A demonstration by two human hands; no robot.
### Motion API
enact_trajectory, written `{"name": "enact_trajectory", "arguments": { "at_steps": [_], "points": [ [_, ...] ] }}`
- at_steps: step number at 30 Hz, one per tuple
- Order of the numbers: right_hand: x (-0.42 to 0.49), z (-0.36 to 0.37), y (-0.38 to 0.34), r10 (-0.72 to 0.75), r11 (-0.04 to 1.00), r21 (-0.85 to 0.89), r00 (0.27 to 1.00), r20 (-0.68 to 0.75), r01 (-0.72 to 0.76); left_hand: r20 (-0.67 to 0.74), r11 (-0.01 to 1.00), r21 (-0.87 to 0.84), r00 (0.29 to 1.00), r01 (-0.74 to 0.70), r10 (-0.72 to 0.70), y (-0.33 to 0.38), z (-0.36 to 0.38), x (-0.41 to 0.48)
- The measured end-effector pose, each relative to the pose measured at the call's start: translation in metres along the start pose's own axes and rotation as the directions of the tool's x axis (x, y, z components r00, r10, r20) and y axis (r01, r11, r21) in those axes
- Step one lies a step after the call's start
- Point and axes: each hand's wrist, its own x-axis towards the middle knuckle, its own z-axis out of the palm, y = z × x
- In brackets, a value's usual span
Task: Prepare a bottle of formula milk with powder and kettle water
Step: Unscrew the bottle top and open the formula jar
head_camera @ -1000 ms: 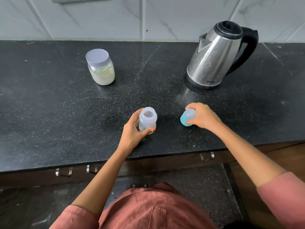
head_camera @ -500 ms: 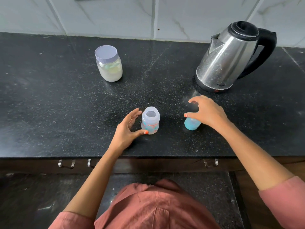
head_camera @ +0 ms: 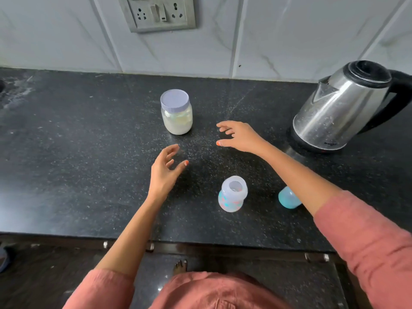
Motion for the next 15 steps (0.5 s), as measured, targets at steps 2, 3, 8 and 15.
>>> {"name": "enact_trajectory", "arguments": {
  "at_steps": [2, 3, 8, 15],
  "points": [
    [0.02, 0.006, -0.009, 0.005, 1.0, 0.021, 1.0, 0.02, -0.006, -0.017, 1.0, 0.029, 1.0, 0.001, 0.0, -0.002, -0.009, 0.024],
    [0.029, 0.009, -0.013, 0.008, 0.999, 0.036, 1.0, 0.023, -0.009, -0.026, 0.999, 0.042, 1.0, -0.006, 0.007, -0.002, -0.013, 0.035],
    [0.071, 0.024, -0.036, -0.002, 0.995, 0.097, 1.0, 0.017, 0.0, 0.045, 0.996, 0.094, 0.999, -0.009, 0.004, -0.005, -0.029, 0.095],
    [0.108, 0.042, -0.05, 0.006, 0.978, 0.209, 1.0, 0.007, -0.007, 0.281, 0.992, 0.125, 0.96, -0.017, -0.019, -0.009, -0.037, 0.152]
  ]
}}
